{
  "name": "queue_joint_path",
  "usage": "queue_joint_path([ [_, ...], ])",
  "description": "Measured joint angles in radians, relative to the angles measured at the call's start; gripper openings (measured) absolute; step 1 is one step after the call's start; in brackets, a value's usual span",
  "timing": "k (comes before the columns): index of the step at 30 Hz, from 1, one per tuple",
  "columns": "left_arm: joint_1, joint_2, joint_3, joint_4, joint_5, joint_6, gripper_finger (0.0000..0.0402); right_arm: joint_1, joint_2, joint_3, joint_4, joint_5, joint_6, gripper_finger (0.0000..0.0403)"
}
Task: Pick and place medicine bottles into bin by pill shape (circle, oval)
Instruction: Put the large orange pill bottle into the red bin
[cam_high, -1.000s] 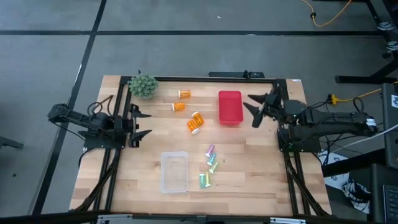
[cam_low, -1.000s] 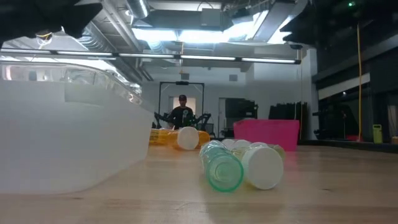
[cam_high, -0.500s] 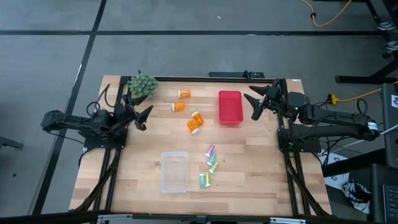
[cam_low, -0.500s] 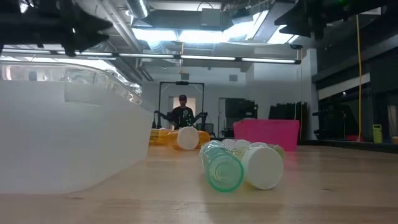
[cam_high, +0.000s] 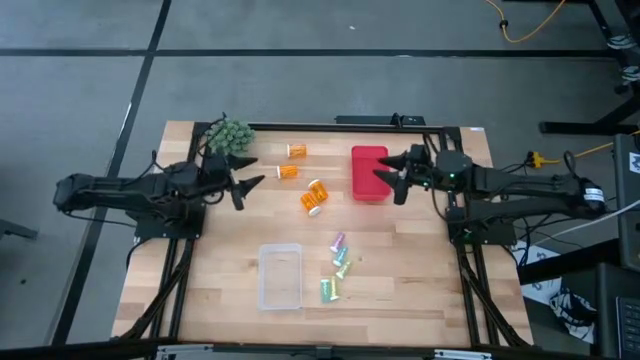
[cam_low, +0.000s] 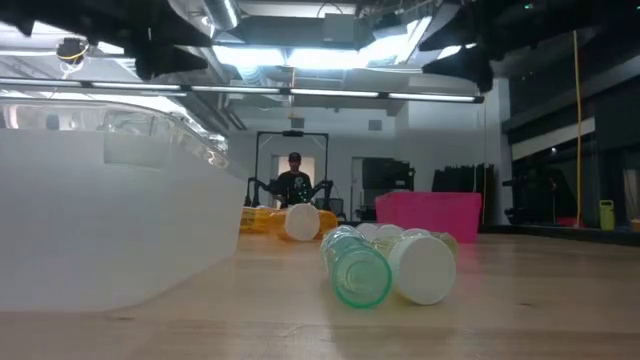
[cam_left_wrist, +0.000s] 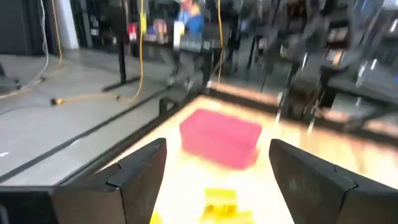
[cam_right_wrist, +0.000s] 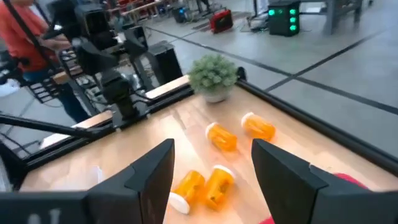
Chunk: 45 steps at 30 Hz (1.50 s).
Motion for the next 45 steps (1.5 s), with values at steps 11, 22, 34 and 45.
queue_joint_path([
  [11, 0.05, 0.232, 0.159, -0.254, 0.016, -0.094, 0.0278, -0.011, 0.136, 0.0, 0.205, -0.016, -0.111, 0.0217],
  [22, 0.184, 0.406, 0.228, -0.254, 0.046, -0.221, 0.0278, -0.052, 0.187, 0.0, 0.294, -0.015, -0.446, 0.0217],
  [34, 0.319, 0.578, 0.366, -0.255, 0.146, -0.013, 0.0278, -0.114, 0.187, 0.0, 0.209, -0.015, -0.282, 0.0217],
  [45, 0.383, 0.646, 0.368, -0.249, 0.182, -0.146, 0.0278, -0.144, 0.192, 0.003, 0.217, -0.062, -0.213, 0.0217],
])
